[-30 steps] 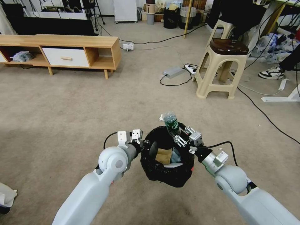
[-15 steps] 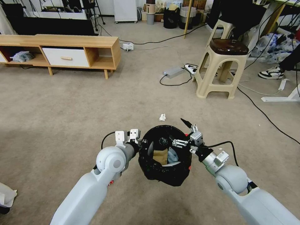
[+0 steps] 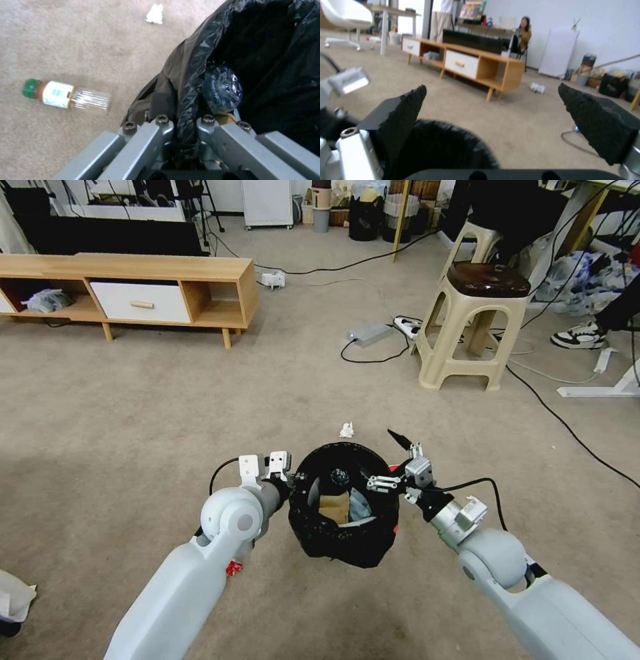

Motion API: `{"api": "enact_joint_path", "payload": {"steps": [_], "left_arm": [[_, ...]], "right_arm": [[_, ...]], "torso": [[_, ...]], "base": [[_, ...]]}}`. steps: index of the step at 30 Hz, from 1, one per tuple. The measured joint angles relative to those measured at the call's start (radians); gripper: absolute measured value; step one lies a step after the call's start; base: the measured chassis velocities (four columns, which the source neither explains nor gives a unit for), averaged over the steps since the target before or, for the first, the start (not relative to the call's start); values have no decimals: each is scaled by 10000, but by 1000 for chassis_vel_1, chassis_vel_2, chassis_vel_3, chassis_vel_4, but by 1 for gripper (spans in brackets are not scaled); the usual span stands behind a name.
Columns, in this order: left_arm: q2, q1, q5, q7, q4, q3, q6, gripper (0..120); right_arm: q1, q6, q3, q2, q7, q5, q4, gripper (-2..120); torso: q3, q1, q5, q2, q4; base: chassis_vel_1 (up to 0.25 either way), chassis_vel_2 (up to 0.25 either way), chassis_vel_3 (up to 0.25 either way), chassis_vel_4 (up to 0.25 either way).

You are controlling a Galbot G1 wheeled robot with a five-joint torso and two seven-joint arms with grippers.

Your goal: Pick up the trash bin and place the garbage on the floor into it.

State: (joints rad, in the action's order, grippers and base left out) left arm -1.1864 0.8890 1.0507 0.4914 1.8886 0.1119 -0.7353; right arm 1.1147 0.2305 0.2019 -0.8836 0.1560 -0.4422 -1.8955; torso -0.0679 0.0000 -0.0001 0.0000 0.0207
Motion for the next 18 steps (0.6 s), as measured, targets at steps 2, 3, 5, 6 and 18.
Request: {"api": "enact_joint_path", "payload": {"steps": [2, 3, 5, 6, 18], "left_arm": [[37, -1, 74, 26, 55, 167, -1, 0], [65, -8, 139, 42, 123, 351, -2, 0], [93, -27, 200, 54, 218, 585, -2, 0], [139, -49, 238, 70, 324, 822, -2, 0], [521, 266, -76, 68, 1074, 2572, -1, 0]], "right_arm": [[-20, -10, 169, 15, 0, -78, -130, 100], [-53, -29, 336, 22, 0, -150, -258, 100], [-100, -76, 557, 27, -13, -258, -429, 100], [-154, -131, 772, 27, -52, -362, -615, 100], [-519, -637, 1604, -182, -1324, -666, -1510, 100]], "torso": [[0, 0, 0, 0, 0], [0, 0, 0, 0, 0], [0, 0, 0, 0, 0], [0, 0, 0, 0, 0], [0, 0, -2, 0, -1]], "base": [[0, 0, 0, 0], [0, 0, 0, 0], [0, 0, 0, 0], [0, 0, 0, 0], [0, 0, 0, 0]]}}
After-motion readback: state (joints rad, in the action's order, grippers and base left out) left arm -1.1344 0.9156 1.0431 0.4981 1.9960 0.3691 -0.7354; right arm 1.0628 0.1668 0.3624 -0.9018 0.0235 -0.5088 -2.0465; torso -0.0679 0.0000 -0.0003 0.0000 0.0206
